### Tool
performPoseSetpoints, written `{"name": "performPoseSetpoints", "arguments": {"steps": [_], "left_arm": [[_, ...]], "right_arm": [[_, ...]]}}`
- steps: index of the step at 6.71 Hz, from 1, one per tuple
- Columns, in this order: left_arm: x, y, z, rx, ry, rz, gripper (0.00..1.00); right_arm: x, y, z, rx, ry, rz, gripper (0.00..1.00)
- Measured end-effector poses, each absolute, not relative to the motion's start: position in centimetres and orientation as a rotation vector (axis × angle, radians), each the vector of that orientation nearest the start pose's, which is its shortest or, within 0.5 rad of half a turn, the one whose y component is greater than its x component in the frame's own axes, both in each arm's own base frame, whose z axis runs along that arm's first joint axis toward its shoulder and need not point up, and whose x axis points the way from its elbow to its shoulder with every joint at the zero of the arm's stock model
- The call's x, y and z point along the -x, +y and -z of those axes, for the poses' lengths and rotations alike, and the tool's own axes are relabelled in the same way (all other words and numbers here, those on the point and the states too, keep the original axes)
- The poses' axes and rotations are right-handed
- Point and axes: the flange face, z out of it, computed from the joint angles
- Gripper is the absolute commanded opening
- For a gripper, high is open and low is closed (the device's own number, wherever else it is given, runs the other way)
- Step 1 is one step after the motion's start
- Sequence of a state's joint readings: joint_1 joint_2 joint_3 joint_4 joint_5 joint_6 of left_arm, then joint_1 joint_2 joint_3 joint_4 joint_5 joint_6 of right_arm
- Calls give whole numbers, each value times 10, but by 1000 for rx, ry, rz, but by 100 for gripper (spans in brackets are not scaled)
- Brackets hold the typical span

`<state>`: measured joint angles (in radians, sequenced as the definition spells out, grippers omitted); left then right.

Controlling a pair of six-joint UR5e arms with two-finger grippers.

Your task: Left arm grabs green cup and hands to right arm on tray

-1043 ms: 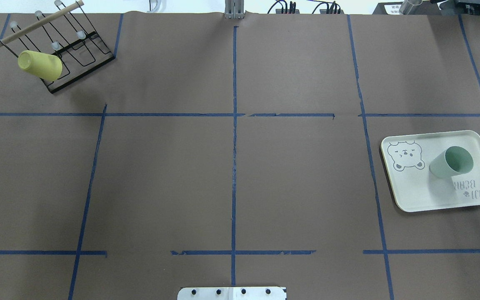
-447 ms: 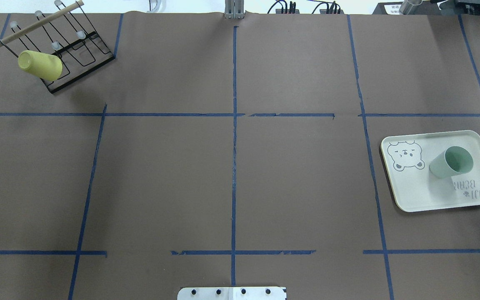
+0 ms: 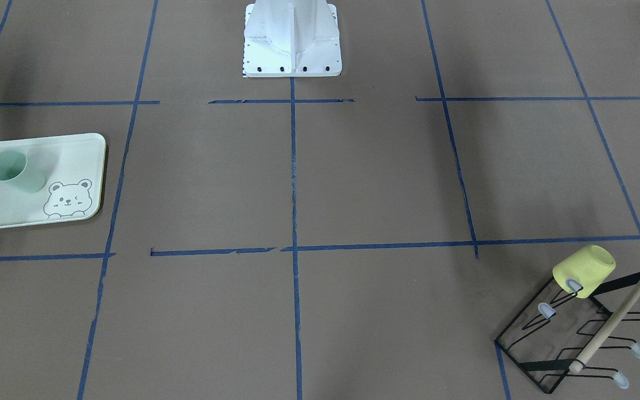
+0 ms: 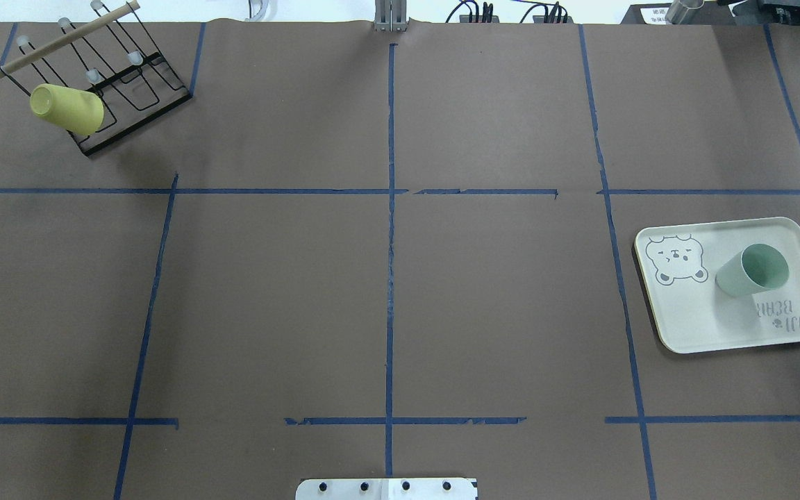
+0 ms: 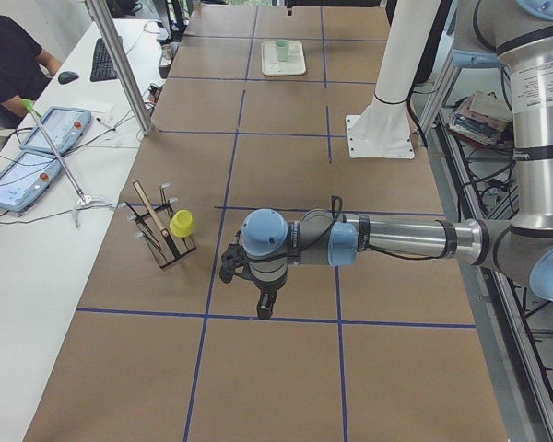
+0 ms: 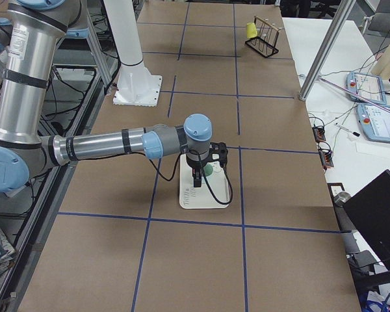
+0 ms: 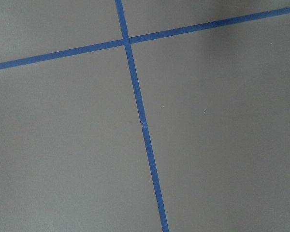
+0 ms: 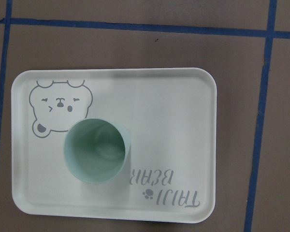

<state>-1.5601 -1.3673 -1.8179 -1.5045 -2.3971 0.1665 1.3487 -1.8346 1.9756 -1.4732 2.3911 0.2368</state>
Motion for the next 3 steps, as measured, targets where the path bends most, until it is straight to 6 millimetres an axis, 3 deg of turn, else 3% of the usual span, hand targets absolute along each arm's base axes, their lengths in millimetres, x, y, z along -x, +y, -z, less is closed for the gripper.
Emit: {"name": "performPoseSetpoints", "arguments": {"steps": [3], "left_arm": [[59, -413, -635, -36, 775, -153, 100]], "right_arm": [[12, -379, -582, -29, -813, 91, 100]]}}
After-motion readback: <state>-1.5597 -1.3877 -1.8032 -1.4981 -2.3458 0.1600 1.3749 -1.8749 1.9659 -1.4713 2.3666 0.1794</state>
